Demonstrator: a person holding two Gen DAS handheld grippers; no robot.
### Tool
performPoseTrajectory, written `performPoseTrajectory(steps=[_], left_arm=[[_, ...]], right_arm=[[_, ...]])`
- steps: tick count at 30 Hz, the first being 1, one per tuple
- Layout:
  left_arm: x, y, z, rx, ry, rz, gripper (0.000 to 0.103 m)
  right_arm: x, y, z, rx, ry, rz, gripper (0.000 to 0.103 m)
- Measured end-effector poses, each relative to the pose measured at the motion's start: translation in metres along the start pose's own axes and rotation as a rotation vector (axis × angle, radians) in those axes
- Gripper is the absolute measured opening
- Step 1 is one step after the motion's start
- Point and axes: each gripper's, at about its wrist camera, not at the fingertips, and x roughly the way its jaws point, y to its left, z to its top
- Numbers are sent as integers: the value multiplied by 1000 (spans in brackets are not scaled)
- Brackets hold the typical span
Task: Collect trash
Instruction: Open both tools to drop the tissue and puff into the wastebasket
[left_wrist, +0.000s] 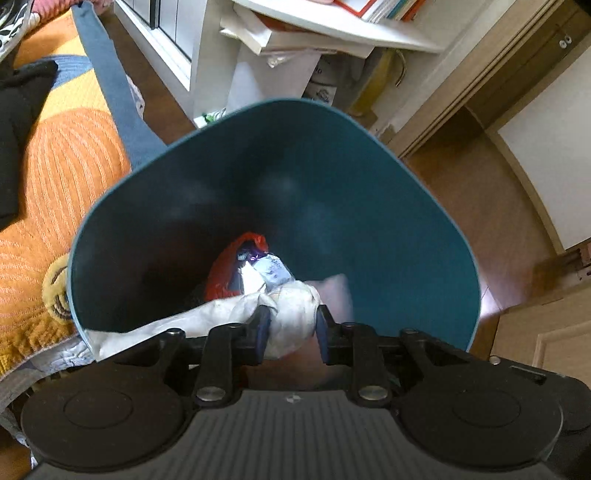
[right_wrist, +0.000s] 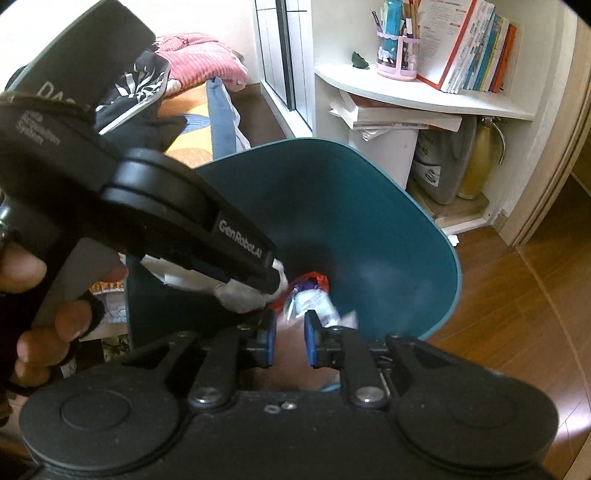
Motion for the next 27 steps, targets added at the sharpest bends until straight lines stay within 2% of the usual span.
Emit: performPoseTrajectory(steps=[3, 4, 6, 7, 8, 14, 19, 23, 27], left_arm=[[-2, 0, -2, 4, -2, 2, 29], [-4, 0, -3, 4, -4, -1, 32], [-11, 0, -6, 10, -15, -6, 48], [-16, -1, -8, 20, -30, -1, 60], [-22, -3, -11, 34, -48, 8, 63], [-56, -3, -23, 56, -82, -1, 63], [-96, -3, -36, 90, -125, -12, 63], [-134, 1, -53, 107, -167, -28, 63], [-169, 9, -70, 107, -216, -29, 69]], right_arm=[[-3, 1, 0, -1, -1, 2, 22], [-4, 1, 1, 1, -3, 4, 24], [-9, 2, 1, 3, -9, 9, 27], [-12, 4, 1, 4, -12, 11, 28], [-14, 5, 1, 4, -13, 12, 28], [-36, 15, 2, 3, -33, 2, 32], [-62, 25, 6, 13, -60, 11, 43], [-86, 40, 8, 15, -89, 27, 46], [-110, 57, 8, 5, -108, 39, 48]])
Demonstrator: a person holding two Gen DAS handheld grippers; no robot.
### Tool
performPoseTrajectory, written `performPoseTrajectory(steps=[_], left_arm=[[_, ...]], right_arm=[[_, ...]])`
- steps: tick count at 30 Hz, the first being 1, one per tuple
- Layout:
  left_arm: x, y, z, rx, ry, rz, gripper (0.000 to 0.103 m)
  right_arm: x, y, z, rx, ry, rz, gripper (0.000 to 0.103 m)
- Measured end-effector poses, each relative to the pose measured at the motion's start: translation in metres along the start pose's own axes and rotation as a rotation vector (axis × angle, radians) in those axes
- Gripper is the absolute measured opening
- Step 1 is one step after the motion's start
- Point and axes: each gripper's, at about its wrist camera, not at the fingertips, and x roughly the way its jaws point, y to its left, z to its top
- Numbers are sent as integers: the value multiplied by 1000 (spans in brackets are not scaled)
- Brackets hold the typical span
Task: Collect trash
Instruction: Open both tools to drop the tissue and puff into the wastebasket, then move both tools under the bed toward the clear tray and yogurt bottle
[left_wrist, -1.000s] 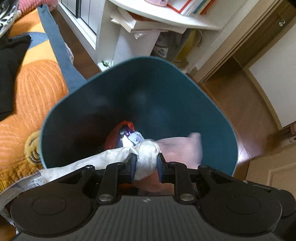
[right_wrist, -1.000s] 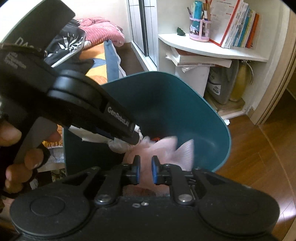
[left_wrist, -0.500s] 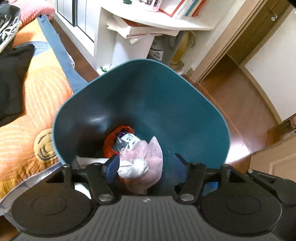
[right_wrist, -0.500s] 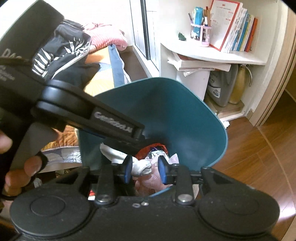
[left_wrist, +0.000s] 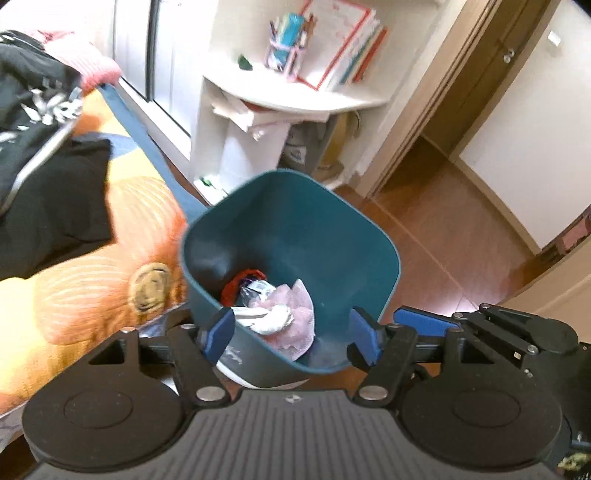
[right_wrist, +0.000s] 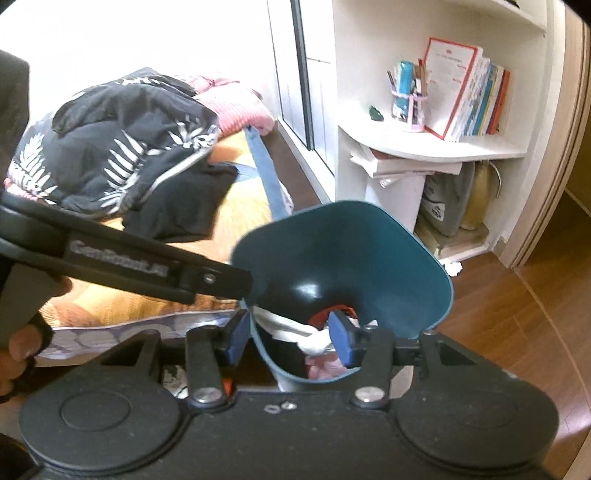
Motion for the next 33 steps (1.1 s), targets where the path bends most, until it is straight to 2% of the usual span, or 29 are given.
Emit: performPoseTrajectory(steps=[3, 7, 10, 15, 18, 20, 21, 27, 33], left_arm=[[-32, 8, -10, -16, -39, 10, 70], [-74, 24, -28, -35, -97, 32, 80], [-100, 40, -44, -57, -125, 46, 80], [-135, 75, -74, -78, -167, 111, 85], [-146, 100, -93, -105, -171, 121, 89], [-149, 117, -105, -130, -167, 114, 100], [-150, 128, -113, -144, -163, 114, 103], [-135, 188, -151, -201, -92, 166, 103], [-103, 246, -188, -231, 5, 236, 103]], right_arm=[[-16, 17, 2, -4, -19, 12, 49], [-34, 42, 3, -17, -44, 55, 49], [-46, 62, 3, -37, -64, 94, 50], [-54, 96, 0, -72, -74, 163, 50], [-51, 116, -6, -87, -57, 205, 50], [-45, 129, -13, -96, -38, 229, 50], [-40, 136, -16, -101, -25, 237, 50], [6, 169, -46, -88, 73, 257, 50], [64, 186, -75, -51, 172, 226, 50]])
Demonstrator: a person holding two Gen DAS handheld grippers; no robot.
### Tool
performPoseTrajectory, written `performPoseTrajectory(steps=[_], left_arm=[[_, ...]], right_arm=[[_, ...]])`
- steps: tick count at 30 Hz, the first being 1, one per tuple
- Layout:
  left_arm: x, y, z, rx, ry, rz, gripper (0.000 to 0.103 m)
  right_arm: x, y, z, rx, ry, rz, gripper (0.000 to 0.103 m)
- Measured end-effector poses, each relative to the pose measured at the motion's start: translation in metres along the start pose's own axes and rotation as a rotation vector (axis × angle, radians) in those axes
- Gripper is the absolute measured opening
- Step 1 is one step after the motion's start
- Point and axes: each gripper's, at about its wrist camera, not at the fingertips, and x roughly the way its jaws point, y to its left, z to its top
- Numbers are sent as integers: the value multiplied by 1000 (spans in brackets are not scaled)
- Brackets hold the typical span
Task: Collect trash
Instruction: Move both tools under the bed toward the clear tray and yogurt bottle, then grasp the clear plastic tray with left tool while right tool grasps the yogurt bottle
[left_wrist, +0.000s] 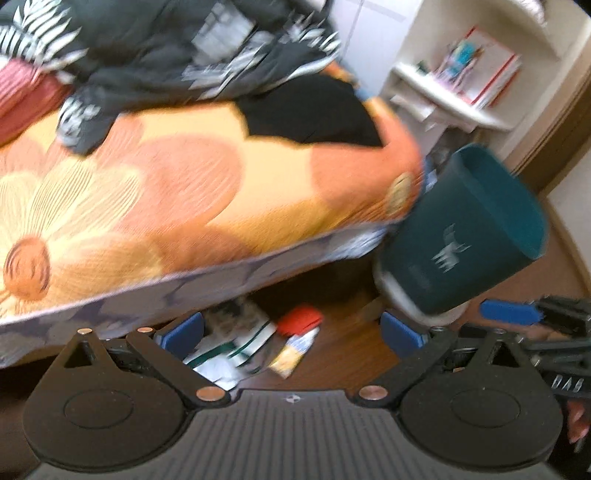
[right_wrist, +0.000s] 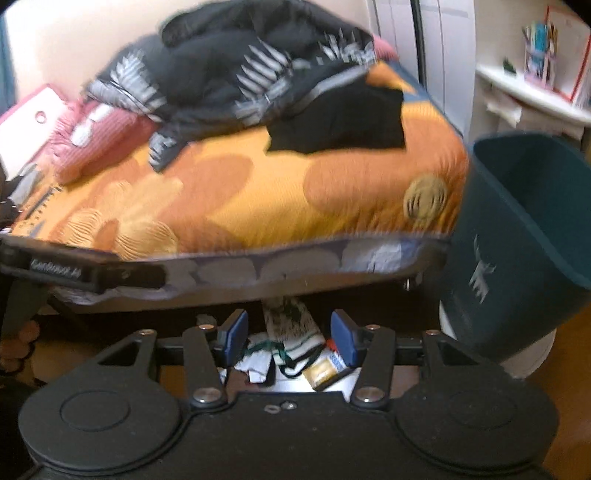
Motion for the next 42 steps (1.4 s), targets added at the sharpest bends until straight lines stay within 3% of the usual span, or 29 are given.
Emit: performPoseTrajectory(steps=[5, 16, 27, 36, 42], left_arm=[[41, 34, -24, 47, 103, 37, 103], [118, 43, -72, 370, 255, 28, 103], [208, 43, -152, 687, 476, -70, 103], [266, 57, -207, 786, 589, -102, 103], [288, 64, -237, 833, 619, -110, 103]], right_arm=[[50, -6, -11, 46, 92, -41, 50], [168, -26, -32, 239, 302, -68, 50], [283, -66, -66, 513, 454, -156, 50], [360, -78, -84, 573, 512, -233, 50], [385, -86, -94, 642, 517, -324, 50]])
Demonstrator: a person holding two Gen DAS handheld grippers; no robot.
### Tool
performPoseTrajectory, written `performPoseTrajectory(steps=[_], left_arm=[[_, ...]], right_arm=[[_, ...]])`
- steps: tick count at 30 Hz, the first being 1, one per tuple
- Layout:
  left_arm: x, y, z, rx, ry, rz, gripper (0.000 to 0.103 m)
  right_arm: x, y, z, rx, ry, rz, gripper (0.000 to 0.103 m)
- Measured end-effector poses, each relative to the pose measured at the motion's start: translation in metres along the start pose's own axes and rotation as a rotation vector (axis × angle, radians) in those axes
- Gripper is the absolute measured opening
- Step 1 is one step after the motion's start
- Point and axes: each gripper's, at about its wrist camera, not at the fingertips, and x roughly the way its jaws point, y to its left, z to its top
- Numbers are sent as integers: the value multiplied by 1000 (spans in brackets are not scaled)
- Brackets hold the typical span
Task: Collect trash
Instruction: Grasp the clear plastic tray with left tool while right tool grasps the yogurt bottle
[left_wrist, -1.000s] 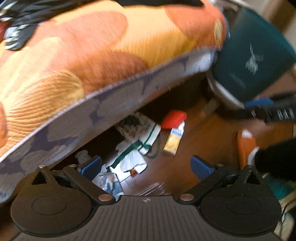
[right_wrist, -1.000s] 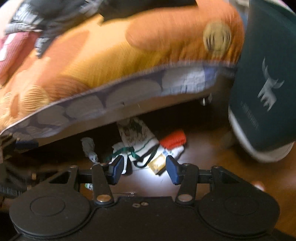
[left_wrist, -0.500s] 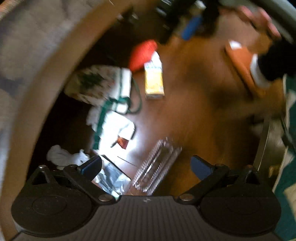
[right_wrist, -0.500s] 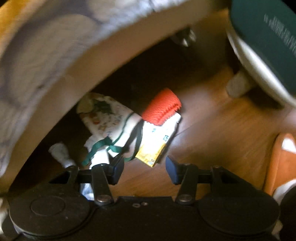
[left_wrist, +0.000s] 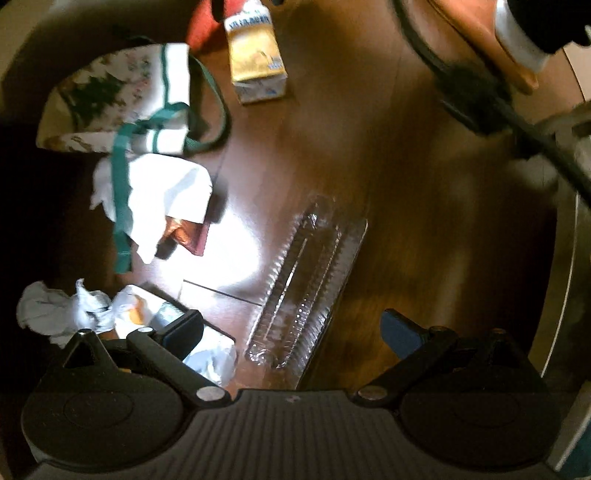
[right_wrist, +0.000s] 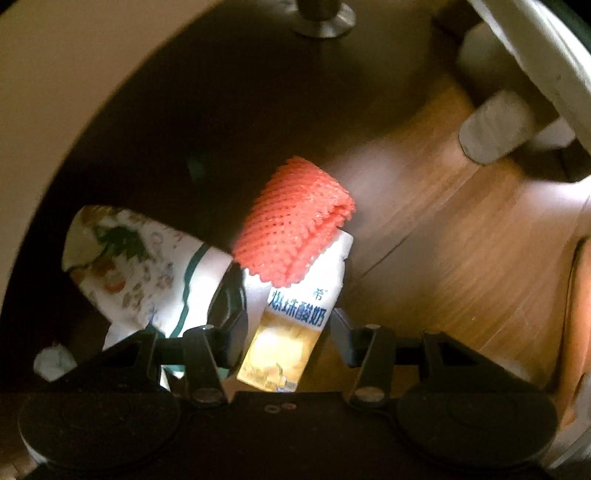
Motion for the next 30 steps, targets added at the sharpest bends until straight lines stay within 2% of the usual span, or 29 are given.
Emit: performPoseTrajectory(steps=[5, 9, 15, 18, 23, 30], left_arm=[[20, -7, 0, 50, 13, 40, 103], [37, -10, 2, 82, 27, 63, 103], [54, -13, 5, 98, 51, 61, 101], [59, -14, 10, 80, 52, 56, 91], [71, -12, 15, 62, 65, 77, 60], [72, -3, 24, -35, 53, 38, 43]], right_arm=[[15, 4, 2, -7, -15, -69, 50], [26, 4, 2, -2, -7, -88, 51], [47, 0, 6, -17, 52, -125, 50], [54, -3, 8, -37, 58, -130, 49], [53, -9, 7, -72, 32, -123, 46], [43, -12, -7, -156, 6, -124, 44]])
